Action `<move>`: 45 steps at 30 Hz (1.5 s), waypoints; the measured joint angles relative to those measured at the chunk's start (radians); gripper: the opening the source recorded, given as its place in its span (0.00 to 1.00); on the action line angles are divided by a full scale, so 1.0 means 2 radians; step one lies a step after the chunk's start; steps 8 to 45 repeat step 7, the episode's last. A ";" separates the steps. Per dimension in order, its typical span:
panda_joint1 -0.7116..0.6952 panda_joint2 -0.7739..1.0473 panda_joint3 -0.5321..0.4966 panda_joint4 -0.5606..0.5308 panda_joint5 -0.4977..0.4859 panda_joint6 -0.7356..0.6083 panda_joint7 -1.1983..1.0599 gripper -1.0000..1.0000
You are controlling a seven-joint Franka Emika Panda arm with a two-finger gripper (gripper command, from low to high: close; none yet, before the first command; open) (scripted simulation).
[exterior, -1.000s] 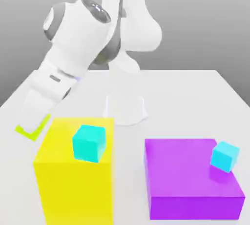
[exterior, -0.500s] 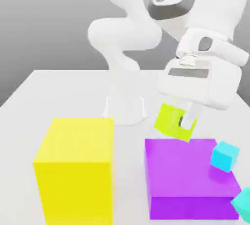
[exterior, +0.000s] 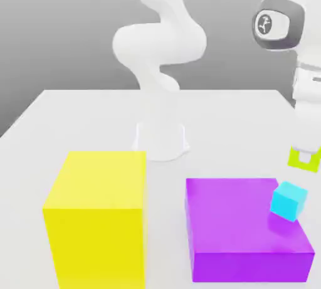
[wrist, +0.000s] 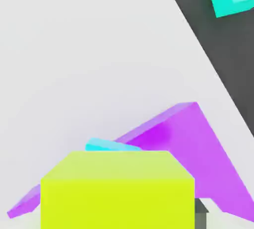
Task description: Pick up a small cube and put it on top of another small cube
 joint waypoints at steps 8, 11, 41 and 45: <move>-0.002 0.047 -0.008 -0.014 -0.023 0.055 0.023 1.00; -0.002 0.047 -0.008 -0.014 -0.023 0.055 0.023 1.00; -0.002 0.047 -0.008 -0.014 -0.023 0.055 0.023 1.00; -0.002 0.047 -0.008 -0.014 -0.023 0.055 0.023 1.00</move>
